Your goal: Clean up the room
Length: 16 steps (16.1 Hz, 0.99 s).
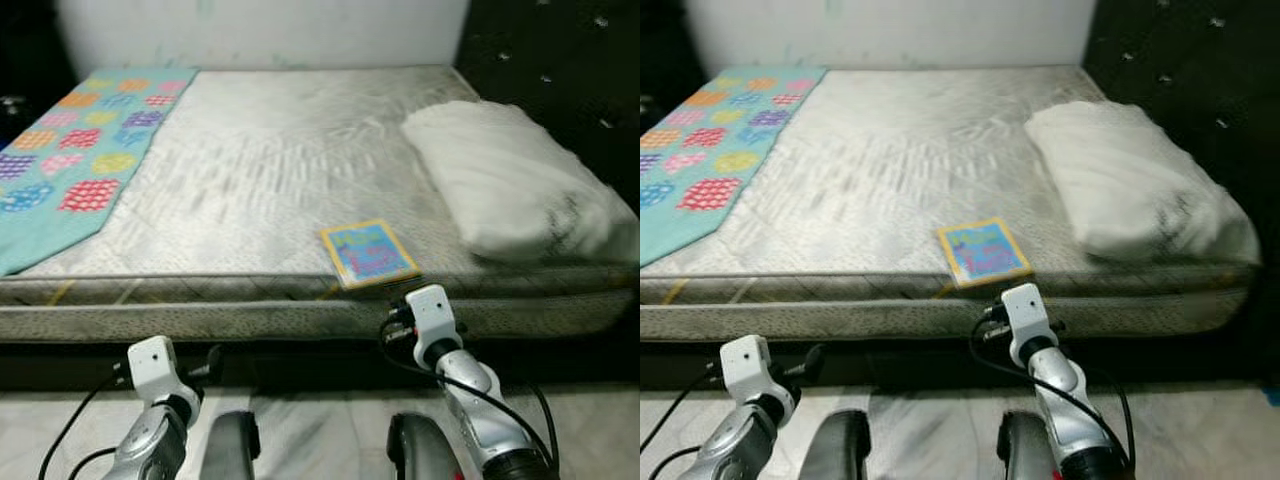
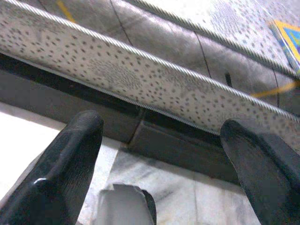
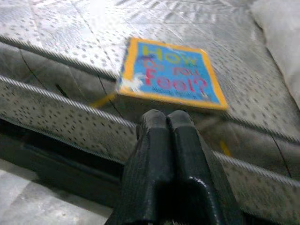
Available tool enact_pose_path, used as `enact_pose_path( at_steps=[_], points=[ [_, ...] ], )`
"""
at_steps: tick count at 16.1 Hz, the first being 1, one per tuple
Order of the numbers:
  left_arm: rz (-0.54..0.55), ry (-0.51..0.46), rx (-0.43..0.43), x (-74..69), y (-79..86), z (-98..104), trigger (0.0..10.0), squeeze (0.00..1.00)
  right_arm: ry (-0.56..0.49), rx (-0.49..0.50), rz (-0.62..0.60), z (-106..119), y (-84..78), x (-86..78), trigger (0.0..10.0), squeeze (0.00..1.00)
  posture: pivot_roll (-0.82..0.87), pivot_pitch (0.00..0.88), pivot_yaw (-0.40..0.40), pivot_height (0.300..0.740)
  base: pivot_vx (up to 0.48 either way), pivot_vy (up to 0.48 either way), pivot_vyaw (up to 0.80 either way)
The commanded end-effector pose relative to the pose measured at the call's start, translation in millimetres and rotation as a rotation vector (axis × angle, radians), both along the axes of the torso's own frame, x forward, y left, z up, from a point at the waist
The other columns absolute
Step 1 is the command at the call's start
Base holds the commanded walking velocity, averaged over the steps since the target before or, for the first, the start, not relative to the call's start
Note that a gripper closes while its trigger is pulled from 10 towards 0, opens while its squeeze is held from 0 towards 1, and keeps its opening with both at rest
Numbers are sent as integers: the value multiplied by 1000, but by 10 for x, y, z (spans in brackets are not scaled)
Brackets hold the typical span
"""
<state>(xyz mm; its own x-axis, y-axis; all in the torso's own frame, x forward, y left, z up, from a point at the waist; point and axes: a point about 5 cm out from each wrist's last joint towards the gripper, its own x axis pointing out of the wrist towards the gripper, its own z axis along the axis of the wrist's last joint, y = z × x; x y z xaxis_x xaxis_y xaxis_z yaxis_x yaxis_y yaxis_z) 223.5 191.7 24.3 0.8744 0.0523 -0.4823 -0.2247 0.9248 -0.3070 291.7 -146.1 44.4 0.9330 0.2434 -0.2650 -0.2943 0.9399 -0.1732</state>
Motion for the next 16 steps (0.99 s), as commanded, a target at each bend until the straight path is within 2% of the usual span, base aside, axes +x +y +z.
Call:
enact_pose_path(
  at_steps=[1,4,16],
  points=[
    [1,-9,9,14,17,15,10000,0,-18,18,8,46,26,22,10000,0,4,0,23,519,0,0,0],
    [-6,-37,0,20,7,45,10000,0,-27,24,13,62,26,31,10000,0,3,0,22,519,123,0,0],
    [-20,-39,3,25,-1,47,10000,0,-42,15,32,78,44,32,10000,0,2,0,24,519,442,0,0]
  ],
)
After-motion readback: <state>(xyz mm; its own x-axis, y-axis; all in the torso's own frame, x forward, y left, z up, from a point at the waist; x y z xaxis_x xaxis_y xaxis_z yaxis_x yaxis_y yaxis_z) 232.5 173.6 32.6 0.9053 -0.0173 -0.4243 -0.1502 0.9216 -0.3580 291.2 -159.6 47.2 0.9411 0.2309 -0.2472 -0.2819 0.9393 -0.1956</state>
